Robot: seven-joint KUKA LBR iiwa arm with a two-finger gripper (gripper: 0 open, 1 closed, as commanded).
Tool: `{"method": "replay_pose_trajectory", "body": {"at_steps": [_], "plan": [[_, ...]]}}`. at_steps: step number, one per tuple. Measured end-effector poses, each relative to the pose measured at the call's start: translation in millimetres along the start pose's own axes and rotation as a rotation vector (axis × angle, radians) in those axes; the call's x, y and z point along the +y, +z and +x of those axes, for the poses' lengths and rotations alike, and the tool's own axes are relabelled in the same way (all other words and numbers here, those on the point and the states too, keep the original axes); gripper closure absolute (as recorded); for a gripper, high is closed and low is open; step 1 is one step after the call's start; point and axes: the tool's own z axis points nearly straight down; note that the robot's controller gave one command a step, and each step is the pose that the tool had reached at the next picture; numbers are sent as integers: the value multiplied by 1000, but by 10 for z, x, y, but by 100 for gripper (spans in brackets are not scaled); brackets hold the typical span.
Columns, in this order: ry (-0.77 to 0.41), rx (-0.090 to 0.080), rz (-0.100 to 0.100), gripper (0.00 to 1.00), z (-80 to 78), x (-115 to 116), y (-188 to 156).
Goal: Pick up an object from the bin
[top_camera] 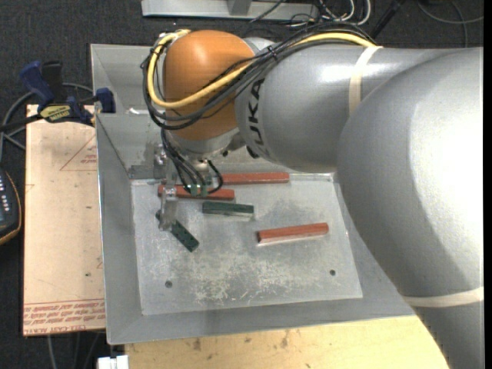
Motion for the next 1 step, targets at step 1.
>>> {"method": "replay_pose_trajectory", "body": {"at_steps": [1], "plan": [[192, 0, 1, 0, 332, -366, 1007]]}}
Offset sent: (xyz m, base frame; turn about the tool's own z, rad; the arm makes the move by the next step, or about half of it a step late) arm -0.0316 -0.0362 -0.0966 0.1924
